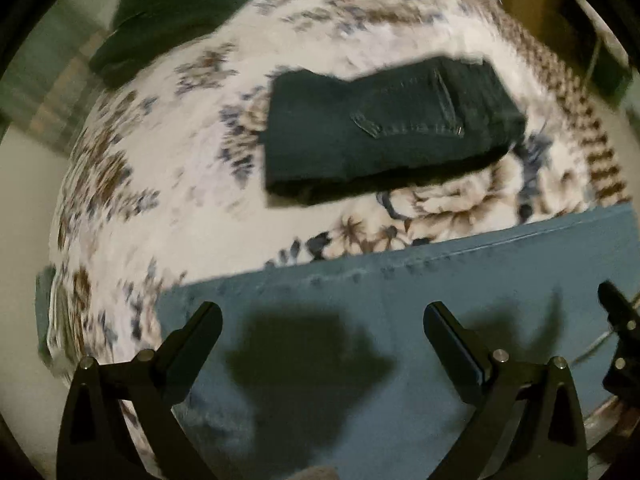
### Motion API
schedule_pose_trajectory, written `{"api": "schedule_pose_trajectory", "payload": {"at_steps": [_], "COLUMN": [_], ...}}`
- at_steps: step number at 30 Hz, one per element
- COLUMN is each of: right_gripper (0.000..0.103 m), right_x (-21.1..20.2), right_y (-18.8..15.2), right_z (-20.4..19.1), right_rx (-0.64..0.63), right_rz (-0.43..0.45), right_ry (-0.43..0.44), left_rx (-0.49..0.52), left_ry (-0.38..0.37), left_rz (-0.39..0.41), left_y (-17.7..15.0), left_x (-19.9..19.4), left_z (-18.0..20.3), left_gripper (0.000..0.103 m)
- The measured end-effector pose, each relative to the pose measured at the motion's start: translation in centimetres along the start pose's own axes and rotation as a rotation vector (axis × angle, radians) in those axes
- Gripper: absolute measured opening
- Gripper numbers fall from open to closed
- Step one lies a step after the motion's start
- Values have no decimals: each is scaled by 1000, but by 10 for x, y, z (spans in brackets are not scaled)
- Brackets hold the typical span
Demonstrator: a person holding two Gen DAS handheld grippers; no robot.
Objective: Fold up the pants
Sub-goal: 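Move both grippers down to the waistband of the blue jeans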
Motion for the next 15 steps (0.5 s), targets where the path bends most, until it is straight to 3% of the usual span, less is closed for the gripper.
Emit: {"api": "schedule_pose_trajectory", "payload": {"at_steps": [5, 10, 13, 15], "right_gripper": [103, 101, 94, 84], "right_x": [92, 154, 178, 187], "right_y": [13, 15, 19, 22], "right_z": [-23, -47, -57, -62], "right_rx": [-153, -325, -421, -448], "right_rz": [-67, -159, -203, -219], "right_ry": [29, 57, 63, 96], "left_rx": [159, 288, 336, 351], "left_ry": [11, -15, -86, -145], "left_rz": [-90, -134, -157, -158], "left_y": [13, 19, 17, 16], "left_x": [75, 114, 125, 125], "left_z": [28, 51, 60, 65], "left_gripper": [103, 100, 78, 52]}}
Point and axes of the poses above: each gripper's, at about its wrist camera, not at the fingertips, and x roughly the way its jaws point, z to its right, y to its top, the point moved 7 cm from there along x, roughly the way its jaws point, and after that the axes turned 1 degree about -x, right-handed, at the moved point
